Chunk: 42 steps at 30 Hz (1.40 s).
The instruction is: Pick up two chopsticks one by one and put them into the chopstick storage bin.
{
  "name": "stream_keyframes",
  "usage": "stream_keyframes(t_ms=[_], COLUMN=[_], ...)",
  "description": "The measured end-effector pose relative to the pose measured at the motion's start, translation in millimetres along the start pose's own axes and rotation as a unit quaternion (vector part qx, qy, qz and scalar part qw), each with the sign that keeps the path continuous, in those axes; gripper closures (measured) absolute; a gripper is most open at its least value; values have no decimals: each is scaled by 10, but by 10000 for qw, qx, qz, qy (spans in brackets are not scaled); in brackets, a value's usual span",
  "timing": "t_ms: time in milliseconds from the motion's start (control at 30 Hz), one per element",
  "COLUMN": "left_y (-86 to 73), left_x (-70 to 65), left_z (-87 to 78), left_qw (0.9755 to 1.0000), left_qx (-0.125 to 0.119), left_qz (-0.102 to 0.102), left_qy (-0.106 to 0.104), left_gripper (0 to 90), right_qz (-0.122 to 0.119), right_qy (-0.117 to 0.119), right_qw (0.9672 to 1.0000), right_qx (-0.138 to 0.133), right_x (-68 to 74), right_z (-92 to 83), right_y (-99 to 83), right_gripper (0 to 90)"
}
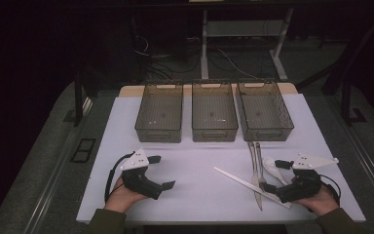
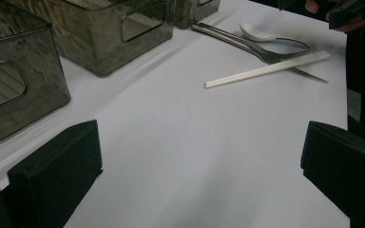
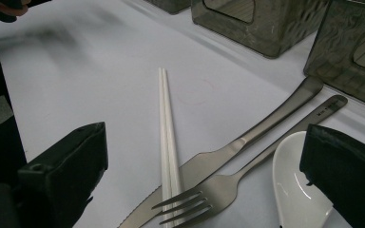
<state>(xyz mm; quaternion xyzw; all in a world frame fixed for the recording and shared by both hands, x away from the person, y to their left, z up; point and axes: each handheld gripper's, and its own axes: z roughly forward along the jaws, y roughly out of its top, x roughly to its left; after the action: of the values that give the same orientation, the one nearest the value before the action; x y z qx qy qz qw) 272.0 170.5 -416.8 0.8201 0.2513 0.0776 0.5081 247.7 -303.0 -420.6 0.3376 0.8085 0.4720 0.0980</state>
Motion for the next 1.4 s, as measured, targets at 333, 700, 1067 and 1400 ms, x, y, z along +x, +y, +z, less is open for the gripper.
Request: stream_keyframes(t_ms=[333,700,1067,1400], left_y=[1,-10,-12,-15], left_x=[0,-4,-5,-10], left_z=[8,19,26,35], left_qw=[10000,9999,9998,9998], left_qx=[31,105,146,167], left_qz=[-31,-19,-32,-46], left_qy=[9,-46,-90,-108], left_gripper=[0,0,0,0], right_qz=[32,-24,-127,-322], right_qy=[8,96,155,192], right_qw=[9994,9974,9937,9905], right_qx=[351,708,1103,1323], right_x=[-39,-1,42,112], right_z=[-94,-198,-218,-173], right_y=[-7,-85,-180,-241], right_gripper=[160,523,729,764])
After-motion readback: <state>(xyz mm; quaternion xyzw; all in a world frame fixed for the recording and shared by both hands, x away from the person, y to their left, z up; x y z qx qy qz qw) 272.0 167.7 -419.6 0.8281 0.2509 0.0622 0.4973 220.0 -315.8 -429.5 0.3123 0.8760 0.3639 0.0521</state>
